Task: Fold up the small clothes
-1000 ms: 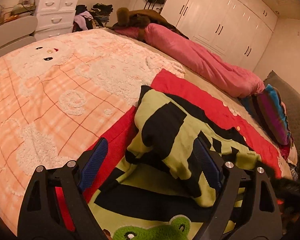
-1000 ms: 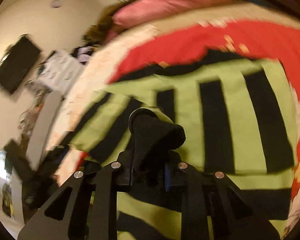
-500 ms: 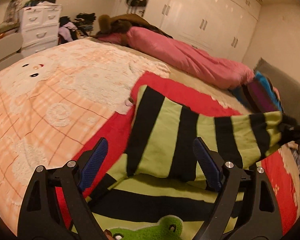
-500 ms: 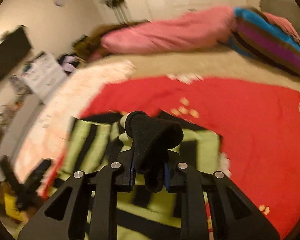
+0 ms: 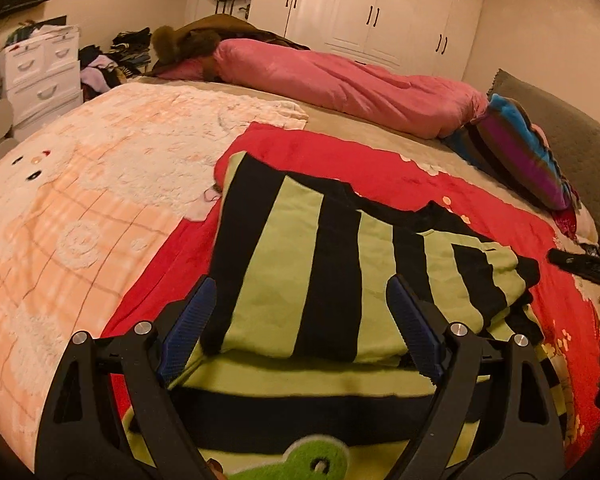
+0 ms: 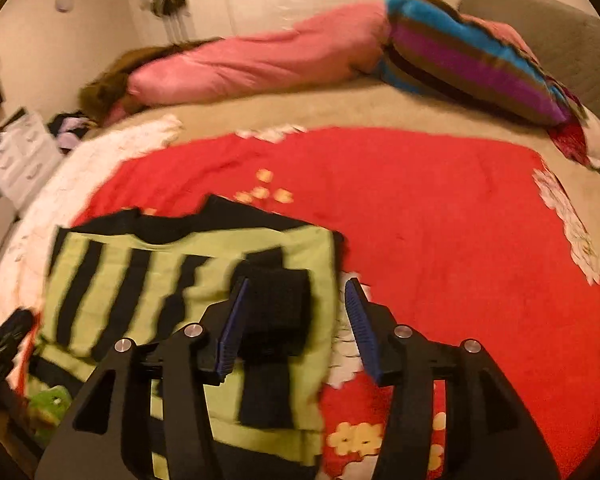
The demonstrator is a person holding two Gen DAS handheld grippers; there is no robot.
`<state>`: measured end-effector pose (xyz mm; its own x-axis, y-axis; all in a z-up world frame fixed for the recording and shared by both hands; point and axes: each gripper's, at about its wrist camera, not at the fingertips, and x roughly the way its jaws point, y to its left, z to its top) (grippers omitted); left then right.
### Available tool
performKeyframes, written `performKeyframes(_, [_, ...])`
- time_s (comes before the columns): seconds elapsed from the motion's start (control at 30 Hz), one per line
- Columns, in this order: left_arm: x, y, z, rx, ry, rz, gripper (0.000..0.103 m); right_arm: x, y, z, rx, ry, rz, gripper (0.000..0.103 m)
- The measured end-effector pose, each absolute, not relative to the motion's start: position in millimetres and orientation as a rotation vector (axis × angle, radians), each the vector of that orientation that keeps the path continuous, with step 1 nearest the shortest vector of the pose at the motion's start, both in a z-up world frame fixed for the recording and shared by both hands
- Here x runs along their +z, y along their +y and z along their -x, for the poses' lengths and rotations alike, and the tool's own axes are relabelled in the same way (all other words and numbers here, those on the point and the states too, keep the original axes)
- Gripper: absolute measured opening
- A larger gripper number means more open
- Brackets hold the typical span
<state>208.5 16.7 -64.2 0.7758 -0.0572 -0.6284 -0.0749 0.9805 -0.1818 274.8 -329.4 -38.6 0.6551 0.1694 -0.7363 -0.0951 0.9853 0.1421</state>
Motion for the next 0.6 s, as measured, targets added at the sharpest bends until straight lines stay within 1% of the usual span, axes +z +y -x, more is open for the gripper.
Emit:
performKeyframes(0.1, [-68.1, 7.1, -216.1, -0.034, 0.684, 0.172, 0.08, -37.2, -306.5, -272.1, 0.279, 0.849, -0.077, 0.048])
performKeyframes(0.17, [-79.3, 3.0, -220.1, -0.03, 0.72, 0.125, 0.08, -43.4, -290.7, -277.8, 0.333, 0.869, -0.049, 0.048])
performKeyframes(0.37, [-110.1, 8.0, -234.8, -0.035, 0.869, 0.152, 0.08, -97.6, -273.6, -308.7, 0.255, 1.054, 0.012, 0.047])
performKeyframes(0.43, [-112.5, 8.2, -236.1, -0.039, 0.88, 0.154, 0.081, -106.3, -273.6, -310.7, 0.246, 1.058, 0.014, 0.047])
performKeyframes(0.6, [-114.7, 9.3, -235.3, -0.041, 0.882, 0.159, 0.081, -105.3, -271.1, -309.5, 0.234, 1.049, 0.006, 0.049])
